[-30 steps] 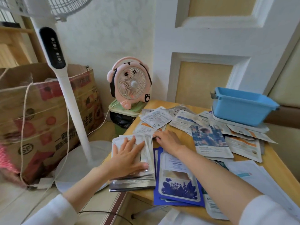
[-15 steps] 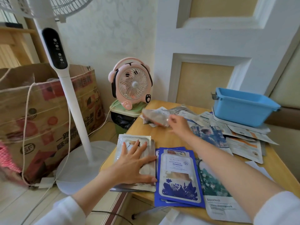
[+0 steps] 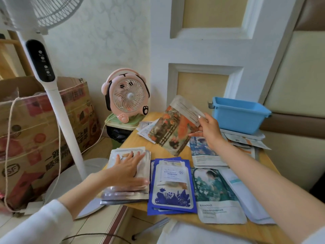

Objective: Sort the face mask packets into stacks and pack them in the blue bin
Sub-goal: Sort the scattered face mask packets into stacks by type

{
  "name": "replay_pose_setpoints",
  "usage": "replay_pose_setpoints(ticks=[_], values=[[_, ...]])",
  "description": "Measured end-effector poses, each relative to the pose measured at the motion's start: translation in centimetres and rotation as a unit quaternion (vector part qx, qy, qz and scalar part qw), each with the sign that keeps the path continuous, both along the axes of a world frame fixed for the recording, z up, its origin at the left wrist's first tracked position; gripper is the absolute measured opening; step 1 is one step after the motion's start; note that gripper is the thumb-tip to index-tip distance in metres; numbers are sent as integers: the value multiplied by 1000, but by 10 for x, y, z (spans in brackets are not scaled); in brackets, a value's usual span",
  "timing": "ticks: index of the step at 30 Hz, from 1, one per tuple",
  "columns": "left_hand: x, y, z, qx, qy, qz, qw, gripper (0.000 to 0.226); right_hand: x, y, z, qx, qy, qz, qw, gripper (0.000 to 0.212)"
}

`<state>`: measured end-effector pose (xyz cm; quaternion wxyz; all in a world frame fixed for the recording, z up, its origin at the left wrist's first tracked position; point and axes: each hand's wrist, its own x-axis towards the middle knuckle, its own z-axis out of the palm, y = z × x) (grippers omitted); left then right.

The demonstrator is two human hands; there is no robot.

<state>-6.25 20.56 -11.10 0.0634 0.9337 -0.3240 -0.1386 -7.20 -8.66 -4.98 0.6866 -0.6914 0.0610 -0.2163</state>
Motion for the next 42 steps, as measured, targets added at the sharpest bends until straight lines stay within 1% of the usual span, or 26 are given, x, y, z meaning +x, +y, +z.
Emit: replay_pose_setpoints(ticks=[1, 2, 3, 5, 7, 9, 10, 11, 12, 15, 16, 19, 20, 21, 23, 25, 28, 29, 30, 32, 33, 34, 35, 38, 39, 42], values=[[3, -5, 3, -66, 24, 17, 997, 144, -1, -1, -1, 31, 1, 3, 1000, 24], [5, -11, 7, -160, 56, 30, 985, 143, -1, -2, -1, 76, 2, 9, 997, 27], [3, -19, 15, -266, 100, 45, 958, 139, -2, 0, 0, 136, 1, 22, 990, 29], [-5, -38, 33, -441, 187, 86, 873, 118, -4, 6, 1, 269, -9, 75, 960, 28], [-7, -63, 49, -564, 231, 124, 783, 72, -8, 14, 0, 348, -6, 136, 928, 27], [-2, -81, 64, -671, 236, 156, 685, 28, -13, 19, -4, 327, 20, 184, 927, 28], [4, -84, 68, -698, 234, 179, 653, 16, -15, 18, -8, 292, 35, 200, 935, 28], [11, -85, 71, -701, 232, 198, 645, 11, -17, 15, -11, 252, 48, 208, 944, 28], [19, -83, 72, -683, 230, 206, 662, 11, -18, 9, -14, 216, 61, 205, 953, 29], [33, -80, 68, -577, 215, 184, 766, 9, -19, -12, -21, 153, 92, 162, 971, 24], [34, -81, 66, -558, 214, 178, 782, 9, -19, -17, -23, 136, 98, 142, 975, 23], [38, -89, 62, -541, 212, 186, 792, 11, -13, -20, -30, 53, 106, 56, 991, 25], [40, -93, 60, -521, 193, 200, 807, 16, -7, -20, -32, 18, 106, 14, 994, 24], [43, -95, 57, -481, 152, 214, 836, 22, -2, -20, -32, -19, 104, -26, 994, 25], [47, -95, 50, -357, 34, 227, 906, 36, 12, -21, -34, -92, 107, -70, 987, 27], [51, -90, 43, -254, -67, 194, 945, 46, 25, -23, -37, -180, 147, -67, 970, 28], [55, -86, 33, -182, -148, 126, 964, 39, 43, -20, -53, -244, 232, -22, 941, 32], [59, -86, 30, -165, -161, 118, 966, 34, 46, -18, -59, -267, 243, -25, 932, 37], [64, -84, 27, -157, -165, 118, 967, 32, 48, -15, -64, -321, 237, -51, 915, 48], [78, -82, 22, -158, -153, 136, 966, 33, 45, -8, -69, -477, 162, -88, 860, 69], [86, -81, 20, -154, -147, 148, 966, 34, 42, -4, -70, -535, 106, -65, 836, 72], [95, -80, 18, -146, -139, 161, 966, 36, 40, 1, -69, -578, 71, -13, 813, 71], [105, -80, 16, -139, -130, 174, 966, 38, 40, 7, -70, -607, 65, 52, 790, 68], [139, -80, 12, -134, -76, 233, 960, 52, 42, 18, -86, -647, 137, 213, 719, 58], [148, -80, 12, -143, -49, 261, 954, 60, 43, 18, -90, -644, 156, 238, 710, 56], [172, -82, 8, -152, 5, 318, 936, 83, 44, 13, -92, -628, 176, 264, 710, 53]])
